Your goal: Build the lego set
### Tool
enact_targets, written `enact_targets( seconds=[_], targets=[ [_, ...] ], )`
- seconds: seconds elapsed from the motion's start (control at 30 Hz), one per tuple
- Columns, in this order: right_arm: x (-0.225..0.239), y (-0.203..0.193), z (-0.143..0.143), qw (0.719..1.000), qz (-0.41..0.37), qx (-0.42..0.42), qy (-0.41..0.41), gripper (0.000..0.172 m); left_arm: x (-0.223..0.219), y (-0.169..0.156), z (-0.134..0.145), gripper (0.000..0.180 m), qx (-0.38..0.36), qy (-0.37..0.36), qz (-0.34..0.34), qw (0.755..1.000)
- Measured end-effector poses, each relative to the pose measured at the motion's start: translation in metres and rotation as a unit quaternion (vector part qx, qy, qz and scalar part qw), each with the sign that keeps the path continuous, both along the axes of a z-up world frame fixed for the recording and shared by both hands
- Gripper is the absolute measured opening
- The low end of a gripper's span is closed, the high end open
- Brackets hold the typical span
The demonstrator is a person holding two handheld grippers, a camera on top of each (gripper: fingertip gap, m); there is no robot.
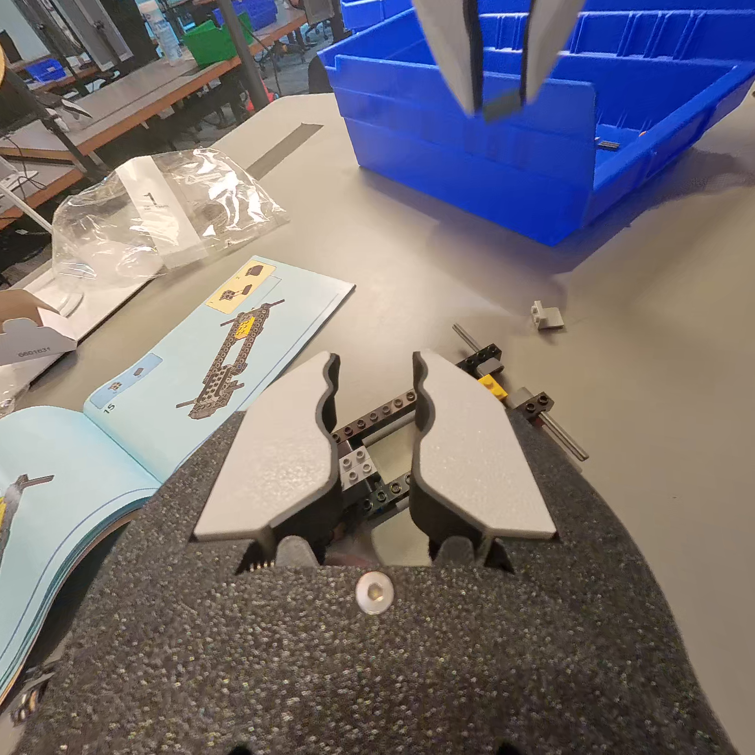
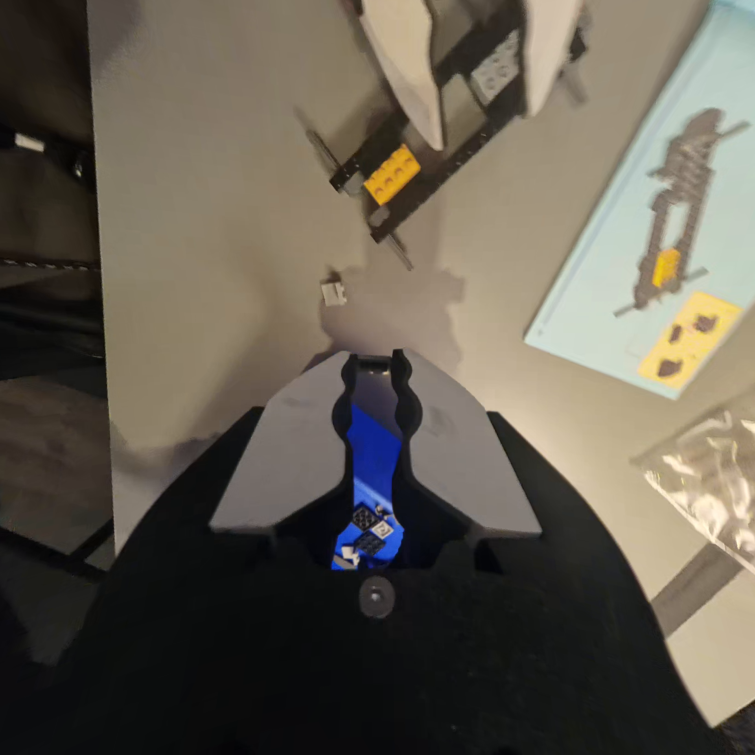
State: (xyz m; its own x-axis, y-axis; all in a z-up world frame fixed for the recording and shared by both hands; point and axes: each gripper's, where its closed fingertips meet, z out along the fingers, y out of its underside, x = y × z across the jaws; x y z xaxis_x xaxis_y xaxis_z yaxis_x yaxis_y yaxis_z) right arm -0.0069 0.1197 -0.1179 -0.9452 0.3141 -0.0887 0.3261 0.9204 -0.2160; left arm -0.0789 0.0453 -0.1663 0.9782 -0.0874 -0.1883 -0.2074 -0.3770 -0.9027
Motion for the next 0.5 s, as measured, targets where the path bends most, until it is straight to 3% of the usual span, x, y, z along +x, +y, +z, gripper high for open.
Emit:
enact_targets(
  seconds=[0.23,0.5],
  targets=[
    [0.008,-0.021,-0.083,0.989,0.060,0.105,-0.082,0.017,-0.004,0.000,0.000,0.034,-0.001,0.001,0.013,1.000],
    [0.013,-0.023,-0.104,0.986,0.055,0.120,-0.100,0.017,-0.007,-0.001,0.005,0.034,0.008,-0.003,0.021,1.000]
  ],
)
